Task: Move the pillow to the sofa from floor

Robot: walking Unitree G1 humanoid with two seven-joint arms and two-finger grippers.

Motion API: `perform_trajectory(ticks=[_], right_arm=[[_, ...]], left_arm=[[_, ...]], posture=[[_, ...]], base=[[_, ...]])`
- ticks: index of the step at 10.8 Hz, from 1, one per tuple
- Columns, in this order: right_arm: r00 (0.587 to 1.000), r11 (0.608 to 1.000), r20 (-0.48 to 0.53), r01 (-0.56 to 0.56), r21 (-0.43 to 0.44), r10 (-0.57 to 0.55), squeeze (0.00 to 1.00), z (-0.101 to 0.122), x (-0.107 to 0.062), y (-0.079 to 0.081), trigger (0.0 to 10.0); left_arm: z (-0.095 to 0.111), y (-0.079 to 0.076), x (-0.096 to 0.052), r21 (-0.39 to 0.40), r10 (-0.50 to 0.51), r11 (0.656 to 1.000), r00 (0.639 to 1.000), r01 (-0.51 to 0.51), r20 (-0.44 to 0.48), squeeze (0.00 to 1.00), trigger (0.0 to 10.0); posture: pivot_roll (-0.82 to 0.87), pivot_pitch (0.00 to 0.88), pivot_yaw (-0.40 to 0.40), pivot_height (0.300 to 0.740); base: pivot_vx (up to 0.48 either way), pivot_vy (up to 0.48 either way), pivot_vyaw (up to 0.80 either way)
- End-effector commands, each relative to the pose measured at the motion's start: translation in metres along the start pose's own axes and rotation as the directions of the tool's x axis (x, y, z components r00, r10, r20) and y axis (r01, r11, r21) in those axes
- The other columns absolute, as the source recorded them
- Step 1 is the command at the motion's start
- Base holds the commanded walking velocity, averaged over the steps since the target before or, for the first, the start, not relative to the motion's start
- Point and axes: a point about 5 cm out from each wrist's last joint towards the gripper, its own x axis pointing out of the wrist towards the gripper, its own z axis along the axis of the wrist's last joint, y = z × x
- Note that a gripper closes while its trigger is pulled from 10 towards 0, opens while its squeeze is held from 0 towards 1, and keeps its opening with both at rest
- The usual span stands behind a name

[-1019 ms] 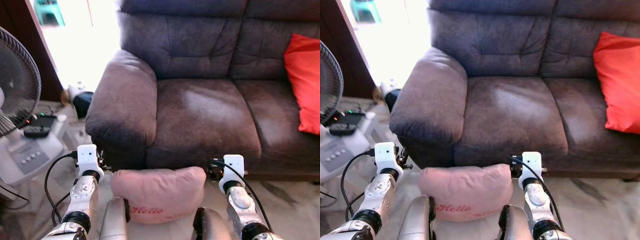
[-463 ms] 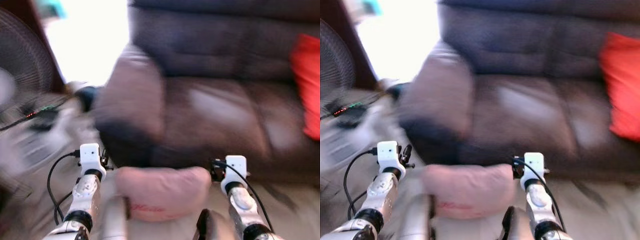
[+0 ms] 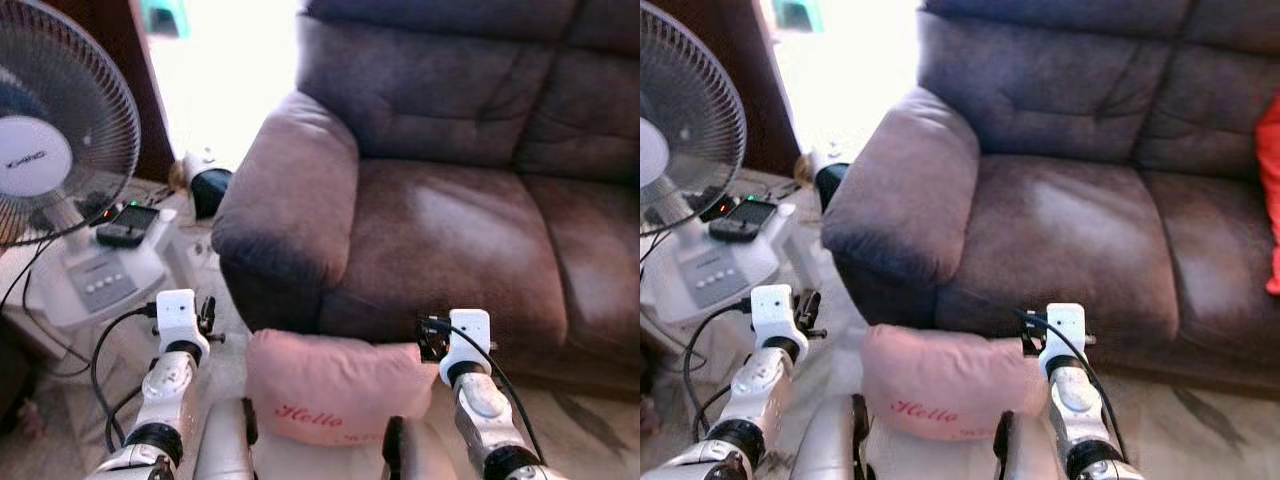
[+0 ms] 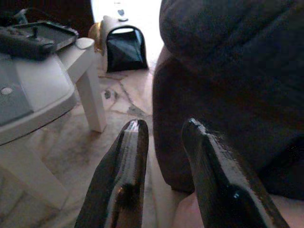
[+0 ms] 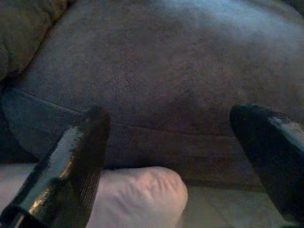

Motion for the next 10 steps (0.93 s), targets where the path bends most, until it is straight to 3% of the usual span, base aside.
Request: perform_trajectory(ticks=[1, 5, 8, 10], right_arm=[[1.000, 1.000, -0.017, 0.010, 0.008, -0.010, 0.00, -0.0030, -0.0009, -0.0023, 10.0], [0.996, 0.998, -0.065, 0.054, 0.015, -0.053, 0.00, -0.0080, -0.0013, -0.0056, 10.0], [0.996, 0.998, -0.067, 0.054, 0.012, -0.053, 0.00, -0.0071, -0.0005, -0.0063, 10.0], [0.998, 0.999, -0.052, 0.044, 0.016, -0.043, 0.00, -0.0059, -0.0006, -0.0053, 10.0]], left_arm=[[-0.0006, -0.0018, 0.0005, 0.002, -0.008, 1.000, 1.000, 0.008, -0.010, 0.00, 10.0], [-0.0034, -0.0042, -0.0004, -0.002, -0.028, 1.000, 0.999, 0.028, -0.025, 0.00, 10.0], [-0.0032, -0.0040, -0.0004, 0.000, -0.030, 1.000, 0.999, 0.030, -0.025, 0.00, 10.0], [-0.0034, -0.0049, -0.0003, 0.000, -0.035, 0.999, 0.999, 0.035, -0.026, 0.00, 10.0]], posture=[[0.04, 0.045, -0.060, 0.582], [0.04, 0.047, -0.058, 0.582], [0.04, 0.047, -0.057, 0.532], [0.04, 0.046, -0.057, 0.532]], base=[[0.000, 0.000, 0.00], [0.000, 0.000, 0.00], [0.000, 0.000, 0.00], [0.000, 0.000, 0.00]])
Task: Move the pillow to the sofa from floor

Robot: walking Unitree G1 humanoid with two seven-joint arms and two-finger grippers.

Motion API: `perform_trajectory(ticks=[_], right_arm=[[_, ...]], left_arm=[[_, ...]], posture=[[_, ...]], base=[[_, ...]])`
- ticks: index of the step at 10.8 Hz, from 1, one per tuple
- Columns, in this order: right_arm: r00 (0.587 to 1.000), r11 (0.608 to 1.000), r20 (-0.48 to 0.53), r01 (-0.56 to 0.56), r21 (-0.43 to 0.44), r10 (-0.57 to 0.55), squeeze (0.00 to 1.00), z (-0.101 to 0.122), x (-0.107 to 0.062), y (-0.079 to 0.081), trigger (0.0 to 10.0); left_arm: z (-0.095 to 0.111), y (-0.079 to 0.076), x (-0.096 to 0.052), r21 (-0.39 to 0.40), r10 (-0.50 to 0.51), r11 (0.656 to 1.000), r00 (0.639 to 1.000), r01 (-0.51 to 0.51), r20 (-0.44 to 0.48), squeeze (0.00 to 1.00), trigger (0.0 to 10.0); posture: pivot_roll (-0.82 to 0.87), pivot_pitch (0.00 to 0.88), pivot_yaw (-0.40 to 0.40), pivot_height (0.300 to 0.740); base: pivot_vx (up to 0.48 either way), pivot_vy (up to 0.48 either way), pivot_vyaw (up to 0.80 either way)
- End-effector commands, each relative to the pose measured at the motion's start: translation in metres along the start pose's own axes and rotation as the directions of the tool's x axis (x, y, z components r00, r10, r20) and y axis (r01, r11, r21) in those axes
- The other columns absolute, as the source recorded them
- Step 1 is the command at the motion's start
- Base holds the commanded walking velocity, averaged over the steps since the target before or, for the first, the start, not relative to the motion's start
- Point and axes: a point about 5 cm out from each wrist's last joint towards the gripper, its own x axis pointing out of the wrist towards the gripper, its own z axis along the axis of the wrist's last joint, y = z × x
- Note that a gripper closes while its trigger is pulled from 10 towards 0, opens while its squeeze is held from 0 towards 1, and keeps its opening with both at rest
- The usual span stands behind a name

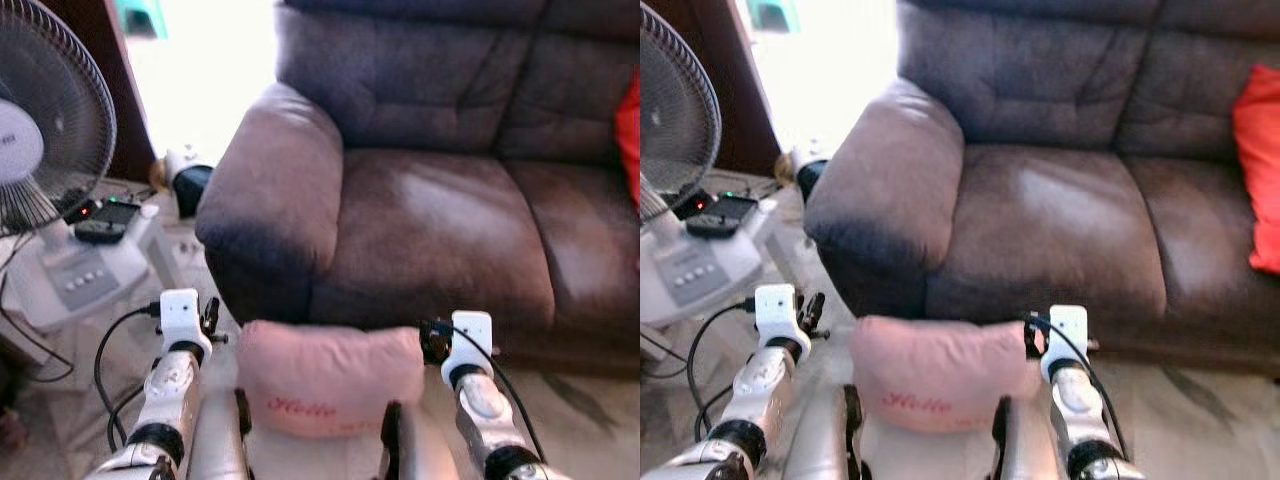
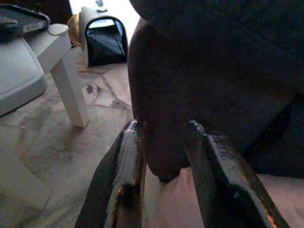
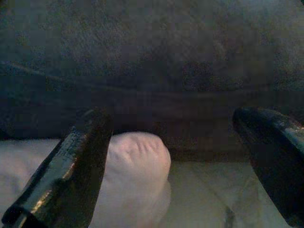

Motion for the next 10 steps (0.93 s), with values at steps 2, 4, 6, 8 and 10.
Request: perform_trajectory(ticks=[2, 4, 6, 8, 10], right_arm=[[1.000, 1.000, 0.010, 0.004, 0.012, -0.004, 0.00, 0.0013, 0.0002, -0.0012, 10.0], [1.000, 1.000, 0.011, -0.006, 0.012, 0.006, 0.00, 0.0020, 0.0006, 0.0004, 10.0], [1.000, 1.000, 0.014, -0.015, 0.010, 0.015, 0.00, 0.0030, 0.0010, 0.0014, 10.0], [1.000, 1.000, 0.010, -0.020, 0.004, 0.020, 0.00, 0.0017, 0.0004, 0.0026, 10.0], [1.000, 1.000, 0.010, -0.026, 0.001, 0.026, 0.00, 0.0022, 0.0006, 0.0039, 10.0]], left_arm=[[-0.0020, -0.0021, -0.0002, 0.004, -0.012, 1.000, 1.000, 0.012, -0.015, 0.00, 10.0], [-0.0010, -0.0028, 0.0005, 0.004, -0.016, 1.000, 1.000, 0.016, -0.013, 0.00, 10.0], [0.0001, -0.0039, 0.0011, 0.003, -0.019, 1.000, 1.000, 0.019, -0.008, 0.00, 10.0], [0.0000, -0.0035, 0.0011, 0.003, -0.018, 1.000, 1.000, 0.018, -0.010, 0.00, 10.0], [0.0000, -0.0034, 0.0013, 0.004, -0.017, 1.000, 1.000, 0.017, -0.013, 0.00, 10.0]], posture=[[0.04, 0.048, -0.057, 0.532], [0.04, 0.047, -0.056, 0.532], [0.04, 0.047, -0.056, 0.532], [0.04, 0.047, -0.057, 0.532], [0.04, 0.049, -0.056, 0.532]], base=[[0.000, 0.000, 0.00], [0.000, 0.000, 0.00], [0.000, 0.000, 0.00], [0.000, 0.000, 0.00], [0.000, 0.000, 0.00]])
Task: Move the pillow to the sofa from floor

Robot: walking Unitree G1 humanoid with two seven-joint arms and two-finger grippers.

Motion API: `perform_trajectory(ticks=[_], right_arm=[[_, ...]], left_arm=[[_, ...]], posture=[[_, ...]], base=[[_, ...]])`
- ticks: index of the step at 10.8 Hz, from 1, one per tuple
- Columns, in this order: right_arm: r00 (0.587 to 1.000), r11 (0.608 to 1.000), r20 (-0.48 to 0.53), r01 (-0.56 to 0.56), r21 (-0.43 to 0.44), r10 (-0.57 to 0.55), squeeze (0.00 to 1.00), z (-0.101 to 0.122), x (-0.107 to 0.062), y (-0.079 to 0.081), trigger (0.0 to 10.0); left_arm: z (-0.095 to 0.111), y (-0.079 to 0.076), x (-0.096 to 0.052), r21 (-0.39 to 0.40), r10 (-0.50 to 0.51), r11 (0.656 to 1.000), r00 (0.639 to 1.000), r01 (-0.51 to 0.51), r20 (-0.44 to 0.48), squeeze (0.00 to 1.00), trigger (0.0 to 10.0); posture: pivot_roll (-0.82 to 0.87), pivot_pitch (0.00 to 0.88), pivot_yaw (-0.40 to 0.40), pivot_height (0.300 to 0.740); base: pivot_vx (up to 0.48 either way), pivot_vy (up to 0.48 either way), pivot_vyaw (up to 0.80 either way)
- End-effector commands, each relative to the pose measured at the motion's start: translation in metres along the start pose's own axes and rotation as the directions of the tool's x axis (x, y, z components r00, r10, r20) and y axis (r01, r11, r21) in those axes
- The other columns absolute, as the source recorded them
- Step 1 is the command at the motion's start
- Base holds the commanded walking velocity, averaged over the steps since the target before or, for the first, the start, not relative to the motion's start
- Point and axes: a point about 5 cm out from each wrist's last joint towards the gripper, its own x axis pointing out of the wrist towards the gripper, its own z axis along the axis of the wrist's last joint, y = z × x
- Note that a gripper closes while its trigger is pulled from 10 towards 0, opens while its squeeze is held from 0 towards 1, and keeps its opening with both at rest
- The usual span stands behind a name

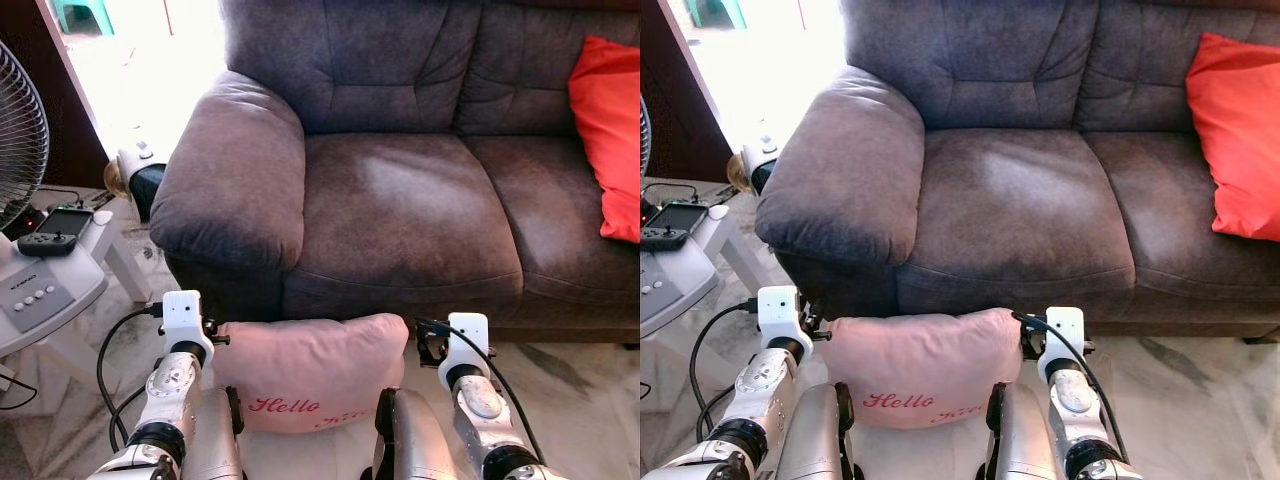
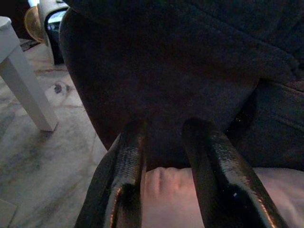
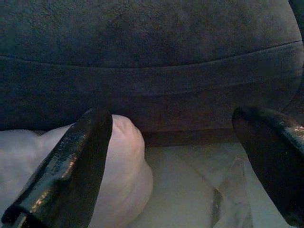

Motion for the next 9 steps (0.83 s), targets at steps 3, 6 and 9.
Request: perform_trajectory(ticks=[3, 6, 9], right_arm=[[1.000, 1.000, -0.010, 0.002, 0.011, -0.002, 0.00, 0.0010, 0.0013, 0.0011, 10.0], [1.000, 1.000, -0.010, -0.010, 0.007, 0.010, 0.00, 0.0000, 0.0006, 0.0016, 10.0], [1.000, 1.000, -0.020, -0.017, -0.005, 0.017, 0.00, 0.0002, 0.0014, 0.0032, 10.0]], left_arm=[[0.0001, -0.0010, 0.0010, 0.008, -0.009, 1.000, 1.000, 0.009, -0.011, 0.00, 10.0], [-0.0003, -0.0020, 0.0010, 0.007, -0.010, 1.000, 1.000, 0.010, -0.013, 0.00, 10.0], [-0.0002, -0.0019, 0.0010, 0.006, -0.008, 1.000, 1.000, 0.008, -0.012, 0.00, 10.0]], posture=[[0.04, 0.050, -0.056, 0.527], [0.04, 0.051, -0.057, 0.527], [0.04, 0.051, -0.057, 0.492]], base=[[0.000, 0.000, 0.00], [0.000, 0.000, 0.00], [0.000, 0.000, 0.00]])
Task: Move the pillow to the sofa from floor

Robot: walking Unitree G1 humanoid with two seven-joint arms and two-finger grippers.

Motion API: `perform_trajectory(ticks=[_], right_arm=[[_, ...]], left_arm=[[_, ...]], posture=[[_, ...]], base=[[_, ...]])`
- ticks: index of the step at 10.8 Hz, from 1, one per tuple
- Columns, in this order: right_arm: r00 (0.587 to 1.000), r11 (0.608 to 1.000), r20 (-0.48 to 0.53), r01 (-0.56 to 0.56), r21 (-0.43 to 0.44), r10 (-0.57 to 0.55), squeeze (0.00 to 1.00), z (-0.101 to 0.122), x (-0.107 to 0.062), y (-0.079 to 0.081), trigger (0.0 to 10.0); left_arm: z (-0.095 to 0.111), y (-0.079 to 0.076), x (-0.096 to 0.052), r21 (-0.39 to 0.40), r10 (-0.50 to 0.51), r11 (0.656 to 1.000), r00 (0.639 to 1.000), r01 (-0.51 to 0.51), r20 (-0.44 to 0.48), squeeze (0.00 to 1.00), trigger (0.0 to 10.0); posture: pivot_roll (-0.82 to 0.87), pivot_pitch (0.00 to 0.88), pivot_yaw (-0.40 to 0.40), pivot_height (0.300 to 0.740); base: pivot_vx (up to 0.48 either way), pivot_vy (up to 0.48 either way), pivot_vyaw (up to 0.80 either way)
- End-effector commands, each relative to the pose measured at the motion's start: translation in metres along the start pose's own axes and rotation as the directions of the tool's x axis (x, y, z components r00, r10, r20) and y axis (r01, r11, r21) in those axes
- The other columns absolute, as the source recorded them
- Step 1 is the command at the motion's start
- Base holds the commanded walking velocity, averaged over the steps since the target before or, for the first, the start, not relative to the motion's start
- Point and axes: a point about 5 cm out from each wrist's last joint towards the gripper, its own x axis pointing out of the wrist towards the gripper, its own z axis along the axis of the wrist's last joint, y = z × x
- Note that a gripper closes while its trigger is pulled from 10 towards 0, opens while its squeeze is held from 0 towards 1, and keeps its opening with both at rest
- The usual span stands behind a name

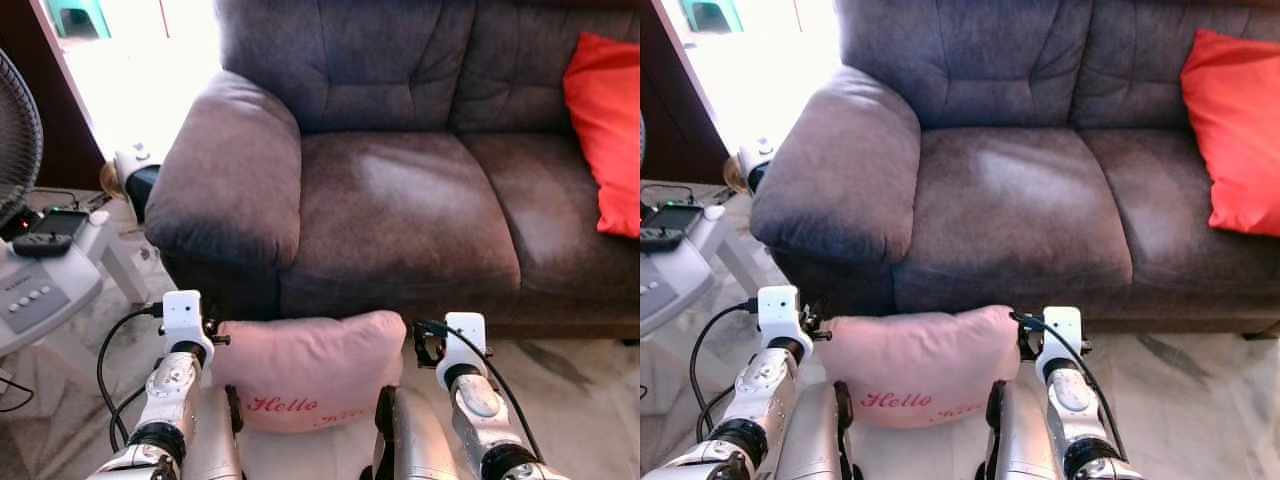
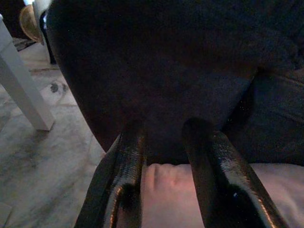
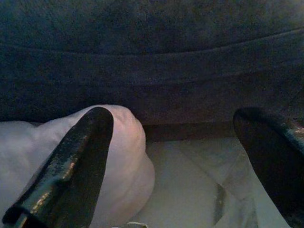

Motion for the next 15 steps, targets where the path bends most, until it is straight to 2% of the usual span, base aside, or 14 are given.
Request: perform_trajectory(ticks=[1, 6, 8, 9, 15], right_arm=[[1.000, 1.000, 0.011, -0.012, 0.003, 0.012, 0.00, 0.001, 0.000, 0.001, 10.0], [0.999, 0.999, 0.012, -0.033, -0.001, 0.033, 0.00, 0.002, 0.001, 0.005, 10.0], [0.998, 0.998, -0.005, -0.057, -0.036, 0.057, 0.00, 0.002, 0.001, 0.009, 10.0], [0.998, 0.998, 0.029, -0.058, -0.020, 0.059, 0.00, 0.004, 0.001, 0.010, 10.0], [0.997, 0.997, -0.006, -0.075, 0.019, 0.075, 0.00, 0.008, 0.005, 0.012, 10.0]], left_arm=[[0.000, -0.002, 0.001, 0.005, -0.008, 1.000, 1.000, 0.008, -0.011, 0.00, 10.0], [0.000, -0.002, 0.001, 0.004, -0.008, 1.000, 1.000, 0.008, -0.009, 0.00, 10.0], [-0.001, -0.002, 0.000, 0.006, -0.008, 1.000, 1.000, 0.008, -0.010, 0.00, 10.0], [0.000, -0.002, 0.001, 0.005, -0.007, 1.000, 1.000, 0.007, -0.009, 0.00, 10.0], [0.007, -0.005, 0.005, 0.009, -0.016, 1.000, 1.000, 0.016, 0.010, 0.00, 10.0]], posture=[[0.04, 0.051, -0.058, 0.487], [0.04, 0.053, -0.058, 0.487], [0.04, 0.053, -0.059, 0.487], [0.04, 0.052, -0.058, 0.487], [0.04, 0.055, -0.059, 0.487]], base=[[0.000, 0.000, 0.00], [0.000, 0.000, 0.00], [0.000, 0.000, 0.34], [0.000, 0.000, 0.00], [0.000, 0.000, 0.00]])
